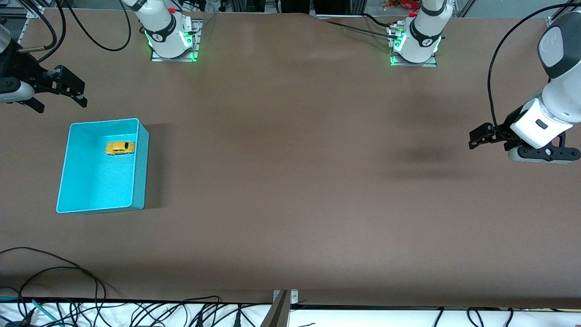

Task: Wind up and store yellow beetle car

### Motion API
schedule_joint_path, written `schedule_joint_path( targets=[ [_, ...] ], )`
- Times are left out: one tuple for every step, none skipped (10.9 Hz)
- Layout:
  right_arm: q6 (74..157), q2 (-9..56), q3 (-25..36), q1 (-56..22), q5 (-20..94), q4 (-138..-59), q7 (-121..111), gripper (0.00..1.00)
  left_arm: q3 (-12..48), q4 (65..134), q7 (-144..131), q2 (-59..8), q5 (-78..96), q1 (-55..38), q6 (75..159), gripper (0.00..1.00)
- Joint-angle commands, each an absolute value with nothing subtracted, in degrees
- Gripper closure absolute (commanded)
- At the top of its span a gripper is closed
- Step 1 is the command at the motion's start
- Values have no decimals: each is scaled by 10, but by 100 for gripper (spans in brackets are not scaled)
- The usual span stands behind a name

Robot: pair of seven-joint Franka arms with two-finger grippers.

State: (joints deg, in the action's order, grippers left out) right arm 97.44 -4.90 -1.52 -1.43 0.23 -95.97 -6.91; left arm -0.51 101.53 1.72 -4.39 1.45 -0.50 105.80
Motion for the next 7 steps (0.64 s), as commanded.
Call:
schedule_joint_path(
  targets=[
    [956,-44,-20,-13,-5,-939,-65,0,-4,1012,38,-43,8,-1,1049,0],
    [960,-44,-19,-12,-4,-939,-64,0,-3,1013,38,-43,8,-1,1049,0],
    [961,-43,-20,-13,-4,-939,-63,0,-3,1012,38,-42,8,-1,1049,0],
    [962,-42,-20,-13,-4,-938,-62,0,-4,1012,38,-42,8,-1,1049,0],
    [962,-42,-20,-13,-4,-938,-62,0,-4,1012,38,-42,8,-1,1049,0],
    [962,-42,-20,-13,-1,-938,-62,0,-4,1012,38,-42,9,-1,1049,0],
    [962,-42,-20,-13,-1,-938,-62,0,-4,1012,37,-42,8,-1,1049,0]
  ],
)
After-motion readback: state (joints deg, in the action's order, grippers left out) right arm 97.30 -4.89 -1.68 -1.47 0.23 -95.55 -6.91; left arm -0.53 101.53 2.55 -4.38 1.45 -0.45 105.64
